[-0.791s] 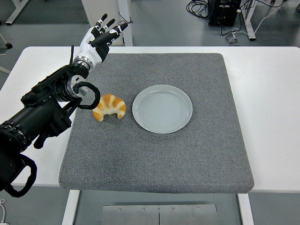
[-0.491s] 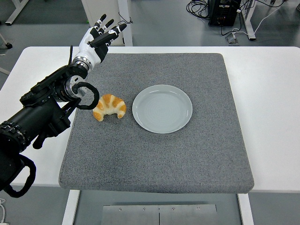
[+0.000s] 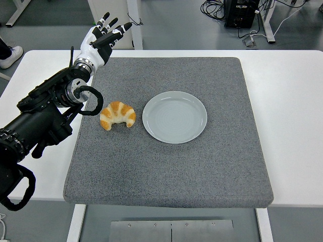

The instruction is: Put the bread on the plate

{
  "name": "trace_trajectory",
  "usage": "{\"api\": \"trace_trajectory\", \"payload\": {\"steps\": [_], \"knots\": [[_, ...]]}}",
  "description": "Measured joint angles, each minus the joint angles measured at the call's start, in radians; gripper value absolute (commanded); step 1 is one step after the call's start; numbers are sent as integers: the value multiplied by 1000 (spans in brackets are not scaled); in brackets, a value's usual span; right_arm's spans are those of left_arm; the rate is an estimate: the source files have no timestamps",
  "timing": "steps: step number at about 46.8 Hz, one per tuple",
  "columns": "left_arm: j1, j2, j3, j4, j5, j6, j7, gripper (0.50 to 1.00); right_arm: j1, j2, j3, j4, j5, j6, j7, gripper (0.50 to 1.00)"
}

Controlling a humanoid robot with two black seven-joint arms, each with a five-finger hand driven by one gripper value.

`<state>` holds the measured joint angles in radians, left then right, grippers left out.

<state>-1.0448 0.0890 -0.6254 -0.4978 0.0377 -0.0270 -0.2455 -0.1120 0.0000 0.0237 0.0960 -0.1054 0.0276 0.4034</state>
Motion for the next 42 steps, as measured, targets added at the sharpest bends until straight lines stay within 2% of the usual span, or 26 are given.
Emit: {"api": "trace_trajectory", "payload": {"steps": [13,27,36,42], "knots": [[6,21,15,-50,15,-6,-1,971,0,0,0,0,0,0,0,1000],[55,188,58,-321,40,-37,-4,971,0,0,0,0,0,0,0,1000],[99,265,73,-434,177,-38,-11,971,0,0,0,0,0,0,0,1000],[121,344,79,-534,267,-33,-8,972,0,0,0,0,0,0,0,1000]]}}
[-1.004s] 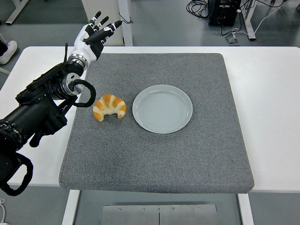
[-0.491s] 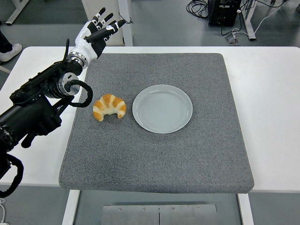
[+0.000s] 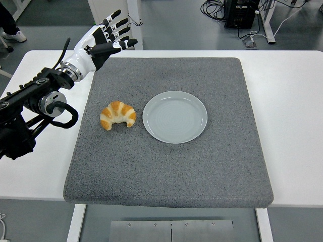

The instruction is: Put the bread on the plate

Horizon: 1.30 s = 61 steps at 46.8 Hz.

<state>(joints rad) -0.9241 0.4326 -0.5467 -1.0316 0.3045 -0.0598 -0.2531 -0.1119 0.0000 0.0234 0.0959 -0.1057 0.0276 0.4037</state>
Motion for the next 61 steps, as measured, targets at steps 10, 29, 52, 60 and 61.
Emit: {"api": "trace_trajectory", "payload": {"steps": [10,29,52,60,61], "knots": [[0,174,86,-157,167,0,-1,971,0,0,0,0,0,0,0,1000],[2,349,166,-296,502,-14,-1,971,0,0,1,0,0,0,0,1000],[1,367,255,-299,791,0,9,954,0,0,1,0,0,0,0,1000],[-6,334,338,-230,820,63,9,952,0,0,0,0,0,0,0,1000],[-8,329,346,-224,821,67,9,952,0,0,0,0,0,0,0,1000]]}}
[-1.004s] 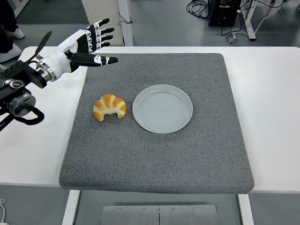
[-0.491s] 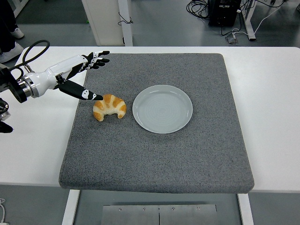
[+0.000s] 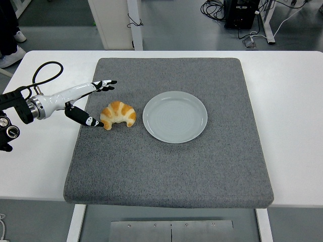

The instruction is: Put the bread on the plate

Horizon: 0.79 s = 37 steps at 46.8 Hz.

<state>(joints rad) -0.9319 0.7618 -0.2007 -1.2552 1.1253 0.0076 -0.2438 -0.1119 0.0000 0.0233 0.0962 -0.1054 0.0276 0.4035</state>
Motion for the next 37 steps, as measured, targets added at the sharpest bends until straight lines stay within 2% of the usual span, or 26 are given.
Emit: {"api": "trace_trajectory", "payload": {"steps": [11,21,37], "knots": [[-6,-21,14,27,1,39,-2,952,0,0,0,0,0,0,0,1000],[-4,-88,14,86,1,59,-2,952,0,0,0,0,0,0,0,1000],[5,-153,18,101,0,84,-2,951,0,0,1,0,0,0,0,1000]]}}
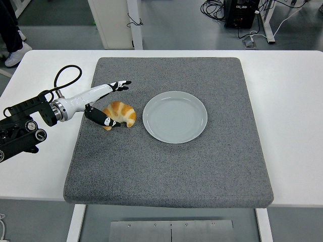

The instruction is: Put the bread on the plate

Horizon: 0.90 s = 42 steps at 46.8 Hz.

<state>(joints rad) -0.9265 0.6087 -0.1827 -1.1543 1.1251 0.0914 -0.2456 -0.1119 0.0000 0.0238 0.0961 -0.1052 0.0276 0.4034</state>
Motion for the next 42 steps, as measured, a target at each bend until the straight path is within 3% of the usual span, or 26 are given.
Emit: {"api": "trace_trajectory", "payload": {"steps": [27,34,37,42], "knots": [[0,-65,20,103,20,26,-2,951,0,0,0,0,0,0,0,1000],[-1,-79,43,113,20,55,-5,949,0,0,0,0,0,0,0,1000],[-1,-81,50,114,20,61,-5,912,0,0,0,0,0,0,0,1000],[-1,-91,59,117,19,77,-5,775,0,0,0,0,0,0,0,1000]]}}
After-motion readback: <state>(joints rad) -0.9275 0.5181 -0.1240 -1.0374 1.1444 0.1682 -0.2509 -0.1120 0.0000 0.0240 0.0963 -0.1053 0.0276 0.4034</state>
